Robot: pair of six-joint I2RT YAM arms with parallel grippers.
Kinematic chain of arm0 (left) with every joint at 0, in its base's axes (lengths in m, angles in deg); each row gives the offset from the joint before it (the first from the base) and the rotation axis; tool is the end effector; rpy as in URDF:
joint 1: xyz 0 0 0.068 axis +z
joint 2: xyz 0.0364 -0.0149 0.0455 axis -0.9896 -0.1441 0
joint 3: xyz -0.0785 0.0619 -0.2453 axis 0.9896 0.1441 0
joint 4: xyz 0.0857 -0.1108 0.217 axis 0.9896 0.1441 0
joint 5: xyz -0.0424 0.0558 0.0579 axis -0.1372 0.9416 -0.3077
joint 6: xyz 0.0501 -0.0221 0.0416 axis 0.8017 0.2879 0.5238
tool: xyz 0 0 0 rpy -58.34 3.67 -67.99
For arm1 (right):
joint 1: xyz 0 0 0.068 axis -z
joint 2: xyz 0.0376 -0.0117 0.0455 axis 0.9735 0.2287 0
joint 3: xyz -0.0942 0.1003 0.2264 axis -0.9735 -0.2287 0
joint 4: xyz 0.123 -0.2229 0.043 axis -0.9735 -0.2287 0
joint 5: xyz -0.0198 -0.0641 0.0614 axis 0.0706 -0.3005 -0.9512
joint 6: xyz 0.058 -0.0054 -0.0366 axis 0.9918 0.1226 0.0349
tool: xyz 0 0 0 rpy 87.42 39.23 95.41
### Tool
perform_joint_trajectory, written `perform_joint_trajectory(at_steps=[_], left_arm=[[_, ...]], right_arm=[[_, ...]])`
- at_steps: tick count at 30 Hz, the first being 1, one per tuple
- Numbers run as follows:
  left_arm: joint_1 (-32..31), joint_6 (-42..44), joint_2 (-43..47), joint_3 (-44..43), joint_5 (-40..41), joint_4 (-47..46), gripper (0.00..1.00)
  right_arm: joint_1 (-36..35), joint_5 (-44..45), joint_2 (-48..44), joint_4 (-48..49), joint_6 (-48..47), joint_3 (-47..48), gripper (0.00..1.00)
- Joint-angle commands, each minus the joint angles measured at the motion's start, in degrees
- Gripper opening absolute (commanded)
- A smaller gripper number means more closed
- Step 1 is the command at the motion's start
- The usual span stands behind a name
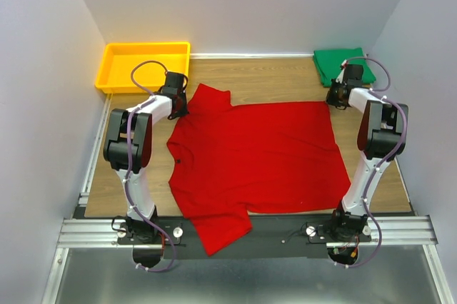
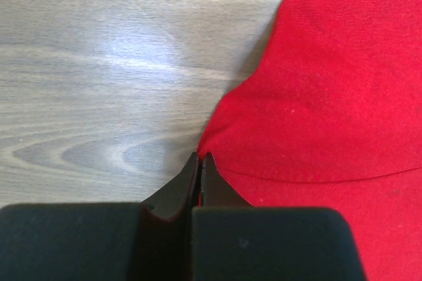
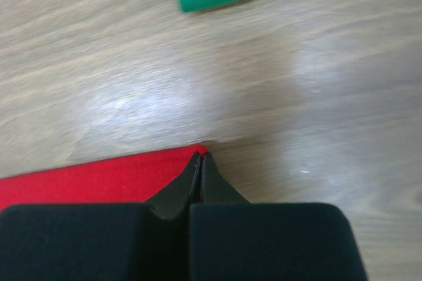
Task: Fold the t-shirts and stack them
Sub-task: Fold the tshirt
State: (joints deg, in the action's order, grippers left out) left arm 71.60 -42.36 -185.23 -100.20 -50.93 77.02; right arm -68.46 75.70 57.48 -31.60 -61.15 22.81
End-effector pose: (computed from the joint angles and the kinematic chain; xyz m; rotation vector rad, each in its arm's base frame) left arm 0.4116 -0.0679 0.1437 -0.1882 2.5032 -0.0688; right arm 0.4550 -0.0590 0.1353 0.2686 2.3942 0.1575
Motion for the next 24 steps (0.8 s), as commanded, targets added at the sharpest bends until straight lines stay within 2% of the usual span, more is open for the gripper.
perform_joint_trajectory(at_steps=[1, 8, 18, 24], left_arm=[[1.7, 1.5, 1.0, -1.4, 0.0, 0.0, 0.0], [2.1, 1.8, 1.9, -2.5, -2.0, -1.8, 0.0], [2.1, 4.0, 2.2, -6.2, -3.6, -3.4, 0.0], [2.1, 4.9, 2.4, -7.6, -4.0, -3.9, 0.0]], right_arm=[[0.6, 10.1, -0.2, -2.4, 2.2, 2.4, 0.01], [1.0, 11.8, -2.5, -2.4, 3.8, 4.7, 0.01], [1.0, 4.7, -1.0, -2.5, 2.4, 8.7, 0.01], [1.0, 5.4, -1.5, -2.8, 1.6, 9.4, 0.01]])
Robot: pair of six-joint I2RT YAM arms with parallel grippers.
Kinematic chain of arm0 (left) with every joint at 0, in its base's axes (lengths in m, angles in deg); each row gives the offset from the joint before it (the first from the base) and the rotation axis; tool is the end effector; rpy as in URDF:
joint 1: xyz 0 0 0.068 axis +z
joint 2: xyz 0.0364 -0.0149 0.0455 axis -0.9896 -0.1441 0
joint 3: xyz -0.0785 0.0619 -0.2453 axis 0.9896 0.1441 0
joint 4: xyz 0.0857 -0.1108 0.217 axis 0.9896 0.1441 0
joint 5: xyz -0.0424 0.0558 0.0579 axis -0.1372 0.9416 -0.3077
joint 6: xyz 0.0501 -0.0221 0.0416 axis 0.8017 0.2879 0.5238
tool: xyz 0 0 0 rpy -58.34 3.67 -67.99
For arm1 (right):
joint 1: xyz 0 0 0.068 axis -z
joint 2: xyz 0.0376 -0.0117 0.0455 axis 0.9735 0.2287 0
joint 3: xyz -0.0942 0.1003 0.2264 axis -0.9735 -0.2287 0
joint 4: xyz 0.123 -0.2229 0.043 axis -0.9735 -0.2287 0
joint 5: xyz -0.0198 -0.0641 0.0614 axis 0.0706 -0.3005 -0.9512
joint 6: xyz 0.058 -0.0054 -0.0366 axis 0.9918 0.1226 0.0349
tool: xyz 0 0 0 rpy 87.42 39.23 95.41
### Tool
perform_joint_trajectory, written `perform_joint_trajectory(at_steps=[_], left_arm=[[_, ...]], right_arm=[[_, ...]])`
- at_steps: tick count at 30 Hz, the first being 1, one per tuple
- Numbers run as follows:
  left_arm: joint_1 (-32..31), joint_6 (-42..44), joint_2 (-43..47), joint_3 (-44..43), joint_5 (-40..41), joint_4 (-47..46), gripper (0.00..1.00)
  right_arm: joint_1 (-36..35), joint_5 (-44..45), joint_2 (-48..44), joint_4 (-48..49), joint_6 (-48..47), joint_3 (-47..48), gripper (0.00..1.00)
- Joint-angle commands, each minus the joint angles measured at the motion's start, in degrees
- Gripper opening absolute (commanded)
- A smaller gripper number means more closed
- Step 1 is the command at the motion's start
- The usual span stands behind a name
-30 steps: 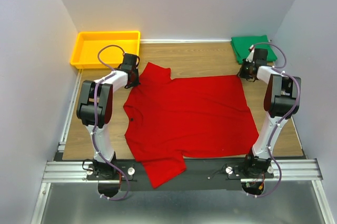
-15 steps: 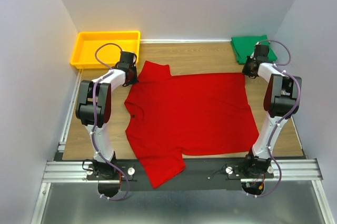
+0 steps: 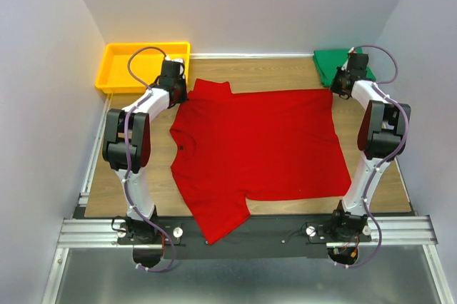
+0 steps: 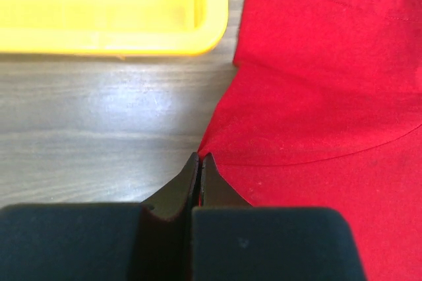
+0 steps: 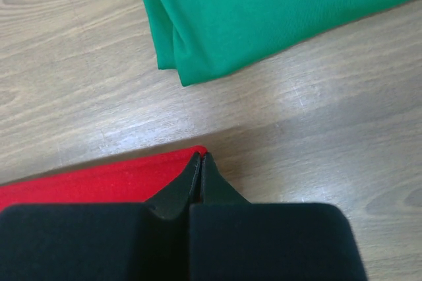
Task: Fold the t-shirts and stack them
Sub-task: Fold the tshirt
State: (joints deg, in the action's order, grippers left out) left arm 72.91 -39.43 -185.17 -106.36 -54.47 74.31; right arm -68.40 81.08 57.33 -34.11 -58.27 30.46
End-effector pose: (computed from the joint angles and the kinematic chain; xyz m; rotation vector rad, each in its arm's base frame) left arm 0.4373 -0.0656 0.1818 -0.1241 2.3609 -0.1491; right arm 0.4743 -0.0675 0.1753 0.3565 2.2938 0.0665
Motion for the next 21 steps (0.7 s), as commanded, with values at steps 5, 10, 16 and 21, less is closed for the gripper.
perform_joint_trajectory(at_steps=[5, 10, 16, 21], left_arm=[[0.8, 2.4, 4.3, 0.1, -0.5, -1.0, 0.0], [0.8, 2.6, 7.0, 2.2, 0.2, -0.3, 0.0], [0.8, 2.4, 9.5, 5.1, -0.4, 0.5, 0.0], [0.8, 1.3, 11.5, 9.1, -0.3, 0.7, 0.0]], right_arm=[[0.9, 0.3, -3.6, -0.7, -0.9, 0.4, 0.01], [1.0, 0.8, -8.0, -1.0, -0.6, -3.4, 0.01], [1.0, 2.0, -13.4, -1.1, 0.0, -9.6, 0.01], [0.9, 1.6, -16.0, -1.1, 1.4, -14.1, 0.01]])
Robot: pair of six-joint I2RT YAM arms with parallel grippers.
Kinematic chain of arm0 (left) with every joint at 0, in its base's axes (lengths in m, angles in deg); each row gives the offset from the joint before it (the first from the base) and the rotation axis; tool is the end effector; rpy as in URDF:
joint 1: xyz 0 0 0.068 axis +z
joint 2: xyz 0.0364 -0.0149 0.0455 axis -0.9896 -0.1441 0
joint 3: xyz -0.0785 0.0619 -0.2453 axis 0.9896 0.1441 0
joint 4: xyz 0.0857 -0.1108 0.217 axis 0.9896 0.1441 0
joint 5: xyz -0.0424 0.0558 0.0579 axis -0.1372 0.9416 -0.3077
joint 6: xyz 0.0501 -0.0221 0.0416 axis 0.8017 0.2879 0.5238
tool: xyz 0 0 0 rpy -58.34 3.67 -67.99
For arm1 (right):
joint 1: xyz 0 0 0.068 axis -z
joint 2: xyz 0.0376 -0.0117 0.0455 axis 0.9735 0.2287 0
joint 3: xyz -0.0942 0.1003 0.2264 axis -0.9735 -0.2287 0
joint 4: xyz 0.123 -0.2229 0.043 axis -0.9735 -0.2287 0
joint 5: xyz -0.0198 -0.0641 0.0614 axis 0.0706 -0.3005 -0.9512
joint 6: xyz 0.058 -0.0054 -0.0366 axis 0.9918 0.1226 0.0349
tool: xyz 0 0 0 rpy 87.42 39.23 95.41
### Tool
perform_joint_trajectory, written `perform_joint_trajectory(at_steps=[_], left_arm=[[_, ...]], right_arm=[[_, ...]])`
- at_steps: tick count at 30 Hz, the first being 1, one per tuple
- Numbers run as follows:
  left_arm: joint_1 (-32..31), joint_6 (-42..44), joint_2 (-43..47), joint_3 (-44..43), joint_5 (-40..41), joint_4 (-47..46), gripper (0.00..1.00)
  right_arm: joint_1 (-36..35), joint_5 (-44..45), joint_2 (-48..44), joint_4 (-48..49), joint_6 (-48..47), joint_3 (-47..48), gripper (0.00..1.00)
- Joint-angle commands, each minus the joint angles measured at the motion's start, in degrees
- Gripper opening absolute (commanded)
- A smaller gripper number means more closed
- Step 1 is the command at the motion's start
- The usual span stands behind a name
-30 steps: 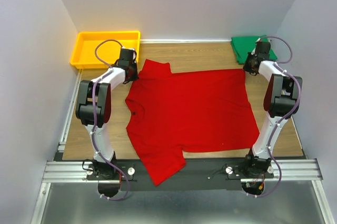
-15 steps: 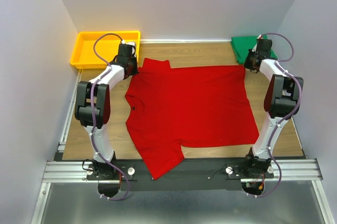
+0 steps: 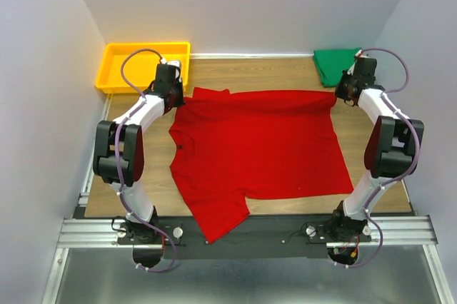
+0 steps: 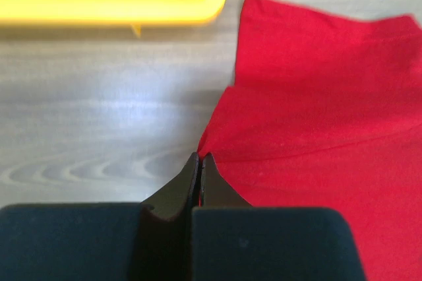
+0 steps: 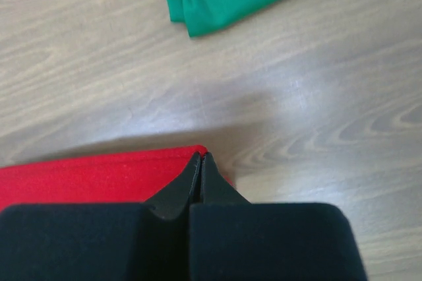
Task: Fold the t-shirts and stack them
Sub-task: Fold the tshirt
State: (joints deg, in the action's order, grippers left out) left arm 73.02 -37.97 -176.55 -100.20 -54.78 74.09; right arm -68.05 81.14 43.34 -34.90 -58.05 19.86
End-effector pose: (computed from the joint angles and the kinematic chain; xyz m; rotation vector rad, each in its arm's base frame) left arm 0.4083 -0.0607 0.2079 -0.0928 2.3155 -0.1512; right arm 0.4247 -0.0629 0.2178 0.3599 2.2473 0.0638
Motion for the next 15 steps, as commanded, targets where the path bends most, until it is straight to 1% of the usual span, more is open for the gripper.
perform_joint_trajectory(at_steps=[1, 9, 10, 15], left_arm=[[0.6, -0.3, 3.6, 3.5, 0.0, 0.9, 0.0], [0.6, -0.8, 5.7, 9.2, 0.1, 1.4, 0.0], [0.6, -1.0, 6.1, 10.0, 0.4, 1.4, 0.0], [0.6, -1.6, 7.7, 11.8, 1.1, 1.8, 0.0]], right_arm=[[0.7, 1.6, -2.4, -0.3, 1.7, -4.2, 0.01], [0.7, 2.1, -6.9, -0.4, 2.6, -10.3, 0.01], [0.8, 4.1, -7.2, -0.4, 2.4, -10.8, 0.01], [0.7, 6.9, -9.2, -0.5, 2.6, -12.9, 0.01]])
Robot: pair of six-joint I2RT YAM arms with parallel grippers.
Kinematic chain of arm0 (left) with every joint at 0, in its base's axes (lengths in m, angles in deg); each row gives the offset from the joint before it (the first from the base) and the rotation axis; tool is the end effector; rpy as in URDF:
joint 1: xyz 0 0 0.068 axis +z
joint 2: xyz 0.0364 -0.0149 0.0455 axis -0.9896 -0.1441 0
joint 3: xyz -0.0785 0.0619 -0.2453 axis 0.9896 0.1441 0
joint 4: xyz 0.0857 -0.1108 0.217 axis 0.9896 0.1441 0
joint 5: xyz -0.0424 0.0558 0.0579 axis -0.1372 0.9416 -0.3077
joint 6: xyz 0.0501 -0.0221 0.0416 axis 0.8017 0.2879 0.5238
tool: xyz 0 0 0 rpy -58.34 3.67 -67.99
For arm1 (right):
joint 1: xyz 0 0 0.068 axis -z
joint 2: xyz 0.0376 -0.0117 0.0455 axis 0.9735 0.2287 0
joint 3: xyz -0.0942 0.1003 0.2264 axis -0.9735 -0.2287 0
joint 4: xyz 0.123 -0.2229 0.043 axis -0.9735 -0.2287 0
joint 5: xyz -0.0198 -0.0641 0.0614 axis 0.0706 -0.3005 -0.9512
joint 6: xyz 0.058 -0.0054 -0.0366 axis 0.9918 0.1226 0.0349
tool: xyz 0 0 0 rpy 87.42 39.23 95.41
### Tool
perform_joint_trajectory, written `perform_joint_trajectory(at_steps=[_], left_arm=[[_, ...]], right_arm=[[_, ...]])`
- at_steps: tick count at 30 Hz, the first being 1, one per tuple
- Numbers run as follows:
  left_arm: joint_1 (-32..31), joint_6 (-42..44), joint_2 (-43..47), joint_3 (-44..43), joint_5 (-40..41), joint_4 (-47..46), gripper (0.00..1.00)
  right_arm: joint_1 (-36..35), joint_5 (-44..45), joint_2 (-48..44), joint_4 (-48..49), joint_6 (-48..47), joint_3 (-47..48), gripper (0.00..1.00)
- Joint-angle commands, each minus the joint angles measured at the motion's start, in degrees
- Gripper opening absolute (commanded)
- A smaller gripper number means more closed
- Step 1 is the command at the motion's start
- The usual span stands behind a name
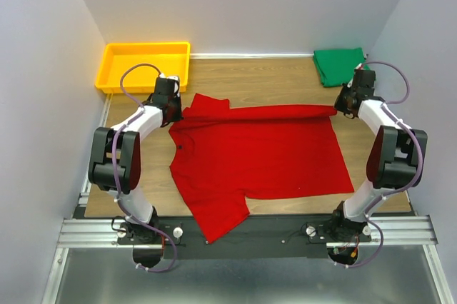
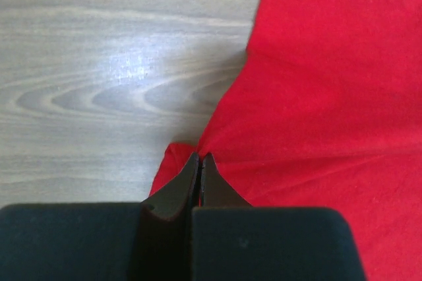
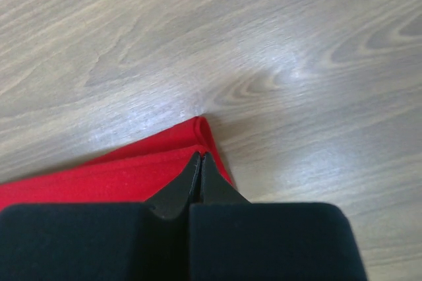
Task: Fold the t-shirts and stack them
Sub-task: Fold the tshirt
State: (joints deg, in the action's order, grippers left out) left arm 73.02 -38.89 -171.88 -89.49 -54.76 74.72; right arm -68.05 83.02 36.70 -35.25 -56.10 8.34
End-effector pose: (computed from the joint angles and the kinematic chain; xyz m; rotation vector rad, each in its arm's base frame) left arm 0.3691 -0.0546 0.1764 -0.1145 2.4308 -0.1352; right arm 0.3821 -0.0582 0.1950 0.4323 2.3277 0.0419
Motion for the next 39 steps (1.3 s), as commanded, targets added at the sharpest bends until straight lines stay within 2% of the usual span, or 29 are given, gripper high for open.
perform_joint_trajectory(at_steps=[1, 14, 28, 29, 32, 34, 38, 39], left_arm=[[0.6, -1.1, 3.4, 1.3, 1.0, 1.4, 0.0], [-0.1, -1.5, 5.4, 4.9, 1.5, 0.9, 0.0], [-2.6, -1.5, 1.0, 6.5, 2.4, 1.5, 0.0], [-2.6, -1.8, 1.2, 6.5, 2.6, 1.7, 0.0], [-2.7, -2.1, 2.2, 5.7, 3.3, 2.8, 0.11], [-2.7, -2.2, 4.2, 5.0, 3.4, 3.4, 0.22], [-2.7, -2.5, 8.6, 3.8, 3.4, 3.9, 0.44], [-2.6, -2.6, 9.4, 3.6, 3.3, 3.8, 0.45]], right_arm=[[0.8, 5.5, -2.8, -0.2, 0.8, -1.6, 0.01], [0.8, 7.9, -5.1, -0.5, 3.9, -5.7, 0.01], [1.5, 8.0, 0.6, -1.0, 6.1, -8.9, 0.02], [1.5, 7.6, 0.8, -1.2, 6.1, -8.9, 0.05], [1.5, 5.9, 0.4, -2.6, 5.4, -8.1, 0.3], [1.5, 4.1, -1.1, -4.0, 5.0, -6.9, 0.43], [-0.4, -1.5, -3.8, -6.2, 4.3, -3.4, 0.54], [-1.3, -1.9, -4.4, -6.6, 4.1, -1.5, 0.55]])
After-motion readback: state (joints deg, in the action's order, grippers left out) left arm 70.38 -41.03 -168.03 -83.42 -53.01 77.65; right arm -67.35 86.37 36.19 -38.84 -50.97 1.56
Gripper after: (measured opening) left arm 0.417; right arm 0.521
